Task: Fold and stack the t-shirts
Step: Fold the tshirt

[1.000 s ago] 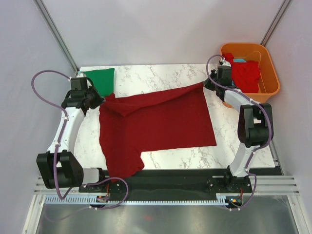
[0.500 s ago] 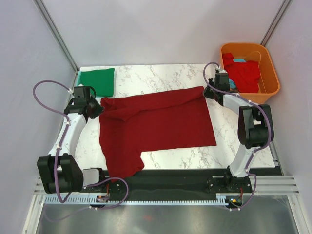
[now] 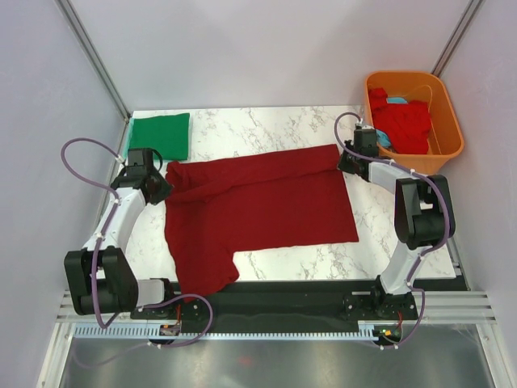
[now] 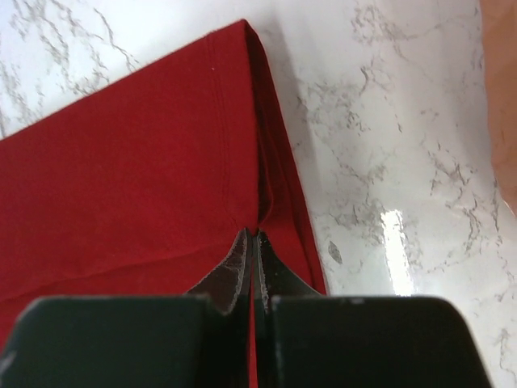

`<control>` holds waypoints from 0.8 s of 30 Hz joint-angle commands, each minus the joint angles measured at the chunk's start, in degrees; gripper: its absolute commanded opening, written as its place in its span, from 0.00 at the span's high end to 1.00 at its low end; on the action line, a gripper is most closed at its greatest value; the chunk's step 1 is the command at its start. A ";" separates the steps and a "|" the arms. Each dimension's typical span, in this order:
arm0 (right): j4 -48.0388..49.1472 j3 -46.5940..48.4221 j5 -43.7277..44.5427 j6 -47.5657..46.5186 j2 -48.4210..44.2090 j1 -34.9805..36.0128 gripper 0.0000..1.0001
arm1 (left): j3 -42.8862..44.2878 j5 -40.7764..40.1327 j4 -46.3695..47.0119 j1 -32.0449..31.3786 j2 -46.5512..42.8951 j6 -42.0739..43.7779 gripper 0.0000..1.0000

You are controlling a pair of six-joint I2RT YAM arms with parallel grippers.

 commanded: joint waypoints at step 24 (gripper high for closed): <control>-13.33 -11.05 11.59 11.86 -9.59 8.21 0.69 | 3.80 20.18 1.52 -0.08 1.10 9.19 0.56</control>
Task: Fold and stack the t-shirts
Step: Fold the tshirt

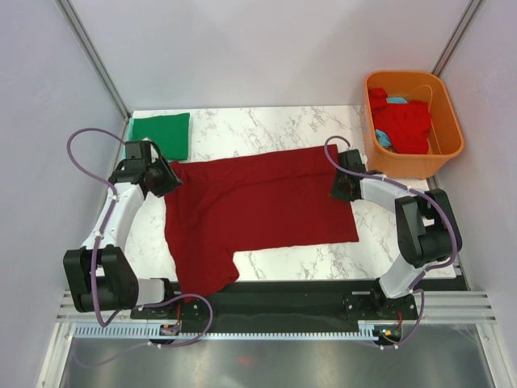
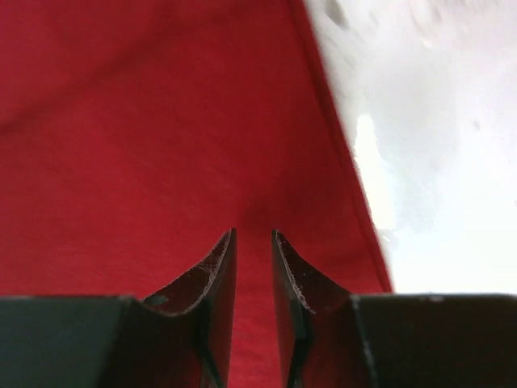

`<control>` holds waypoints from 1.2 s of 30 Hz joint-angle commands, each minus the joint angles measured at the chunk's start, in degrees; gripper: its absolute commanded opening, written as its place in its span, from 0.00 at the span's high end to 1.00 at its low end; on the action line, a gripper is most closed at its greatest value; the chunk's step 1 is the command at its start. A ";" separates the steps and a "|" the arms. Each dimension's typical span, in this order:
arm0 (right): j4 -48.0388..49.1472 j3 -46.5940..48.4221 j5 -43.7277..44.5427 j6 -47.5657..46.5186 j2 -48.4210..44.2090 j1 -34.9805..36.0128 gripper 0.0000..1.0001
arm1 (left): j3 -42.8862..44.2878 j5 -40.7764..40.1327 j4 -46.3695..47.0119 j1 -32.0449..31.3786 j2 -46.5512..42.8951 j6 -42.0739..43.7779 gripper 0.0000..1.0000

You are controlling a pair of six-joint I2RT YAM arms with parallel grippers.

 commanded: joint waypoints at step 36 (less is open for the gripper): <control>-6.16 -8.95 15.77 5.23 -14.48 -3.68 0.71 | -10.86 8.54 16.18 -0.07 12.28 -7.78 0.58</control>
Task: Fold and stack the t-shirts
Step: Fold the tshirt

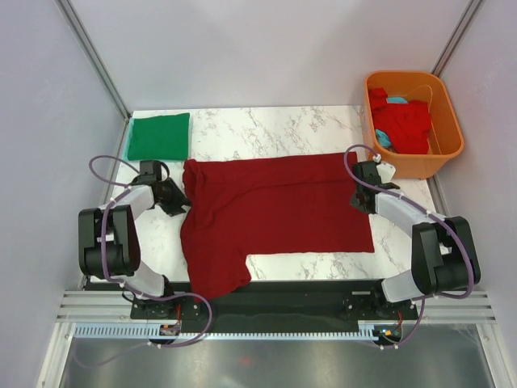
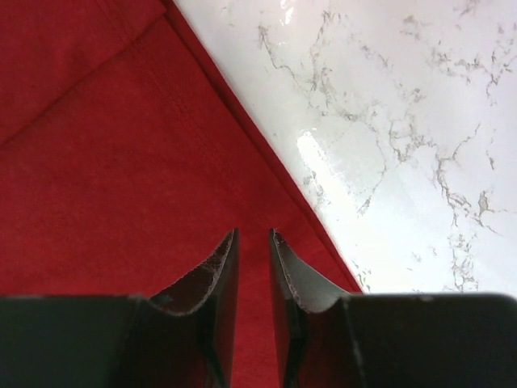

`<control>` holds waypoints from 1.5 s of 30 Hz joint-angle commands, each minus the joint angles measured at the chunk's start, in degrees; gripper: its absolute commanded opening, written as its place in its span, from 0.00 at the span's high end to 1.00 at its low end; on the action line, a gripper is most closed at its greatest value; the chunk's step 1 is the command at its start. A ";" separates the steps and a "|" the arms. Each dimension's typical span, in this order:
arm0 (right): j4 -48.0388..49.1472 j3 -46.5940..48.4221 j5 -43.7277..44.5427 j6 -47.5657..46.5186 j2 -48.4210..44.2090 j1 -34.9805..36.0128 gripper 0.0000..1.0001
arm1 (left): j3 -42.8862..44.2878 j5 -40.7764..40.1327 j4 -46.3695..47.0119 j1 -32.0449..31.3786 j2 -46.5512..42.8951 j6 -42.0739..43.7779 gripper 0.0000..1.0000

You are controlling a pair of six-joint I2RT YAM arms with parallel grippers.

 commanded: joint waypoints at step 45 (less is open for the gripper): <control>11.23 39.12 4.58 8.51 36.66 58.20 0.71 | 17.84 4.33 -4.69 5.78 9.34 3.56 0.51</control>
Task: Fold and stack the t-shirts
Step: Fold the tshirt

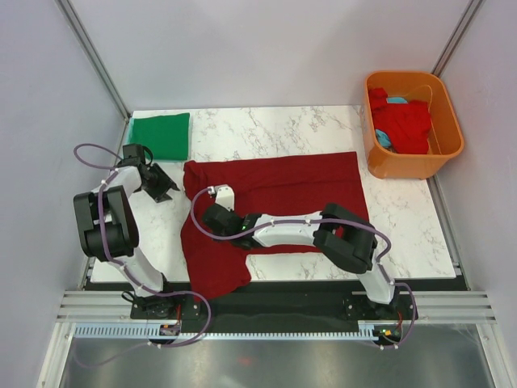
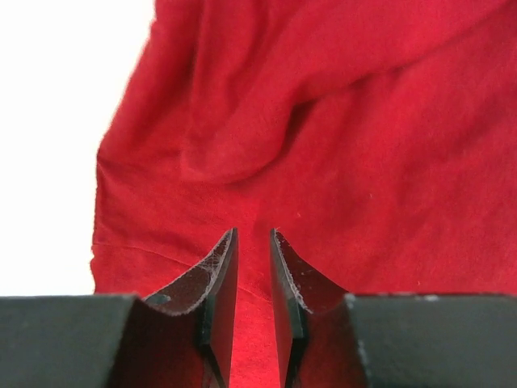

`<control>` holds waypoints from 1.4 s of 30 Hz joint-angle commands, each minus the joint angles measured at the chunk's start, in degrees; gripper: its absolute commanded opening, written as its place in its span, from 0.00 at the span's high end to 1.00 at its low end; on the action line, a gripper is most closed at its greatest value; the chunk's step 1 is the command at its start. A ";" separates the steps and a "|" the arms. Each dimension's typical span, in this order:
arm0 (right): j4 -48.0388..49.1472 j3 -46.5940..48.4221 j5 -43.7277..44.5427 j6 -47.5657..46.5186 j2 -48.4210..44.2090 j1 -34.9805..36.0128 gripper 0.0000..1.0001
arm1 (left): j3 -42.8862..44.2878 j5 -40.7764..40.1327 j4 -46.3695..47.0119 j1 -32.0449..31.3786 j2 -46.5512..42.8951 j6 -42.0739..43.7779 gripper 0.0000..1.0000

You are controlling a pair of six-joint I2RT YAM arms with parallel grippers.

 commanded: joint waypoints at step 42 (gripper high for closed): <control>-9.08 -8.24 7.08 7.17 -3.82 -3.98 0.73 | 19.40 -36.18 -9.97 -20.57 9.10 10.26 0.98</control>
